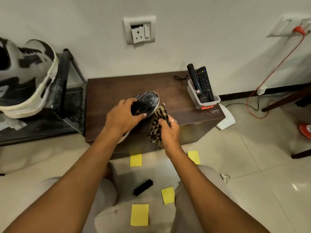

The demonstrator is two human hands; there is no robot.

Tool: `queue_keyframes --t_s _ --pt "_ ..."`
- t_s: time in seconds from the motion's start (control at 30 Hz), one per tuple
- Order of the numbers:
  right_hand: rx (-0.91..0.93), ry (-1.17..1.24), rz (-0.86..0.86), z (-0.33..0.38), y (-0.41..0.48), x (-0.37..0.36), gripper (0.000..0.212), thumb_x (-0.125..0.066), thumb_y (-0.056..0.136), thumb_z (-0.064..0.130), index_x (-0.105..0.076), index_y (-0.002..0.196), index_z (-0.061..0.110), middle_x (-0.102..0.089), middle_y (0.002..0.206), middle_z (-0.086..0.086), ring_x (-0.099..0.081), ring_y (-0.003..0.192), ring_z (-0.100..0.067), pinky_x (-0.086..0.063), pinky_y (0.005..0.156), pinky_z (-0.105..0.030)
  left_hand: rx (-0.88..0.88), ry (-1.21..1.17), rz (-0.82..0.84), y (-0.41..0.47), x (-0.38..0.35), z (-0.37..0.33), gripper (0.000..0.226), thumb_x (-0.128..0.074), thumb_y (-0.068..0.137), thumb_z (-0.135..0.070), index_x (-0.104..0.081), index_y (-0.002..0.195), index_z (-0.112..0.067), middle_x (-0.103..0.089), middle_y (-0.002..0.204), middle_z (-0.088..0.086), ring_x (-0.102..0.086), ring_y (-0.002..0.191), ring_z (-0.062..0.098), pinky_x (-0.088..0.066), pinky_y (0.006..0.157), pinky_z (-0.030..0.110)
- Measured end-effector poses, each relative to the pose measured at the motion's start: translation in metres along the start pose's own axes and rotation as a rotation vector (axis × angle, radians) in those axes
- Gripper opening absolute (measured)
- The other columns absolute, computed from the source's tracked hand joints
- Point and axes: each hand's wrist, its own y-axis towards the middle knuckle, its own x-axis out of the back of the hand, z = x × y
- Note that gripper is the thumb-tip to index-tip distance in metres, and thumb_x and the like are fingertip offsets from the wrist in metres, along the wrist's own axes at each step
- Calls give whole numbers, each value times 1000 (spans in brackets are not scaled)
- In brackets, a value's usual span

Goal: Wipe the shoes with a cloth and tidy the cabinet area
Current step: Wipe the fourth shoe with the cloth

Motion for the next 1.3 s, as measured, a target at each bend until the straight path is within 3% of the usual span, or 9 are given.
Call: queue_keyframes --t_s 0.2,0.33,0.47,0.6,0.77,0.87,0.97,1.13,1.3 --pt "67 -50 52 0 16 -13 35 -58 99 20 -66 133 25 -72 115 0 -69 94 -3 -58 77 -21 16 30 5 20 3 7 50 -66 85 -58 -59 125 -28 -56 120 3 -52 116 36 -46 92 46" --pt "212 -205 68 -1 23 -17 34 -60 101 23 -65 135 24 -62 125 4 -58 94 18 -44 76 -1 75 -159 52 27 0 14 35 -67 89 -49 -59 114 -26 -44 111 -1 -38 117 27 -35 89 40" --pt "309 -353 131 -3 29 -24 33 -63 100 24 -66 132 17 -56 123 5 -52 98 17 -37 78 4 197 -392 154 30 -4 18 24 -60 98 -46 -56 112 -28 -38 118 -4 -29 114 20 -31 95 42" --pt "342 -368 170 -11 19 -45 29 -65 97 16 -71 125 12 -52 120 7 -55 99 5 -39 83 -1 199 -415 153 34 -6 19 18 -55 101 -37 -54 118 -29 -36 119 -5 -31 115 20 -31 99 39" --pt "570 -502 321 -20 -10 -51 27 -64 93 6 -72 120 3 -56 116 2 -59 107 -12 -50 96 -25 213 -443 125 36 -9 22 24 -56 101 -36 -56 124 -29 -38 119 -7 -34 115 18 -31 98 35" --pt "651 -594 220 -15 23 -47 27 -63 92 1 -71 117 3 -58 114 9 -58 109 -7 -50 98 -25 211 -444 140 37 -10 22 19 -55 102 -34 -55 121 -30 -36 120 -7 -33 115 19 -31 97 34" --pt "632 -646 149 -13 26 -52 26 -61 92 3 -72 116 3 -58 117 -1 -60 110 -21 -53 97 -34 218 -461 137 37 -8 23 16 -55 101 -32 -56 117 -32 -38 121 -7 -37 119 21 -33 101 36" --pt "913 -815 472 -14 4 -44 32 -57 91 5 -73 119 5 -61 118 -9 -62 105 -29 -54 91 -37 246 -508 114 37 -8 23 11 -59 99 -32 -58 110 -35 -44 123 -6 -43 124 24 -37 108 40" --pt "813 -820 212 -3 32 -46 29 -60 88 -3 -74 112 4 -62 115 -8 -63 100 -28 -57 83 -45 255 -534 121 37 -7 23 12 -59 100 -30 -57 110 -34 -42 123 -5 -42 125 26 -38 109 42"
